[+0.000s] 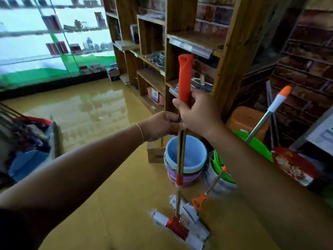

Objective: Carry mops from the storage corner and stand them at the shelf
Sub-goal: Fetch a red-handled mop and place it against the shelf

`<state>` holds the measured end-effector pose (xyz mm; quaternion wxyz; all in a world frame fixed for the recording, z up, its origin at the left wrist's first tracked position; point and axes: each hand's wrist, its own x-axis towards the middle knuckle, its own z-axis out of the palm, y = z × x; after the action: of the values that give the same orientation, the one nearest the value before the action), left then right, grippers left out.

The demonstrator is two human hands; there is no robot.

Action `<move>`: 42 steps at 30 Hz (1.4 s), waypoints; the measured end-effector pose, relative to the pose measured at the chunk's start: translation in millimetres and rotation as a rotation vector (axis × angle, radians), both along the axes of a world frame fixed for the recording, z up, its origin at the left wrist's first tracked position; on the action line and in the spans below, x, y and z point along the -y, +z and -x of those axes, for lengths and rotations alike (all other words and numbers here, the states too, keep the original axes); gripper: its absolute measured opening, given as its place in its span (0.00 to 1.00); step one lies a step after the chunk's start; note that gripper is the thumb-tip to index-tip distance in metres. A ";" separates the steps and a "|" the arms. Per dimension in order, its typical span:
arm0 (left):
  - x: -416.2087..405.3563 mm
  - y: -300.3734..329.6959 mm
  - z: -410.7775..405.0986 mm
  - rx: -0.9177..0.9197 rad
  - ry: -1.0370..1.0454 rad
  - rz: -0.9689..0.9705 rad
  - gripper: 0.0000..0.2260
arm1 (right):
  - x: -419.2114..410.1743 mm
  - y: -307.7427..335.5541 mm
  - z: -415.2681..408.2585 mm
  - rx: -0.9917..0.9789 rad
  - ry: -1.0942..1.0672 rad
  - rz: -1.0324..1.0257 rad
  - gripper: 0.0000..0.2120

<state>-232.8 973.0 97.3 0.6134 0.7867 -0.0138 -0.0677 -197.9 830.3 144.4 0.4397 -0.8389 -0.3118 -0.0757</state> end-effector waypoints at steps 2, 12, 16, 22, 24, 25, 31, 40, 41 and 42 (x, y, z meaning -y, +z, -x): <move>-24.5 6.6 11.6 0.000 0.044 0.015 0.07 | -25.2 8.9 6.5 0.006 0.049 -0.003 0.08; -159.4 7.6 72.1 -0.003 0.153 -0.005 0.10 | -162.8 34.1 51.6 0.052 0.201 0.030 0.14; -220.7 6.9 96.8 0.007 0.198 -0.045 0.07 | -227.8 39.8 68.2 0.071 0.269 0.051 0.13; -314.3 3.7 135.2 -0.009 0.345 -0.140 0.12 | -326.7 35.2 99.6 0.067 0.349 0.075 0.13; -342.8 4.1 151.1 -0.016 0.395 -0.147 0.13 | -359.1 34.6 110.7 0.057 0.384 0.073 0.11; -356.7 4.4 159.1 -0.017 0.423 -0.149 0.14 | -374.7 35.3 116.6 0.060 0.405 0.068 0.10; -425.9 13.2 208.8 0.000 0.558 -0.177 0.16 | -460.8 36.7 148.5 0.065 0.525 0.019 0.11; -515.0 30.6 272.3 -0.043 0.819 -0.292 0.17 | -588.1 38.4 185.0 0.084 0.708 -0.052 0.08; -527.5 30.5 280.0 -0.057 0.848 -0.285 0.17 | -603.6 38.1 189.9 0.090 0.731 -0.055 0.07; -540.6 29.3 287.5 -0.066 0.876 -0.278 0.16 | -619.7 37.2 194.5 0.091 0.757 -0.063 0.07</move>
<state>-520.3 1513.6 126.6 0.4731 0.7907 0.3487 0.1716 -392.3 1450.0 181.7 0.4477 -0.6461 -0.6165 0.0453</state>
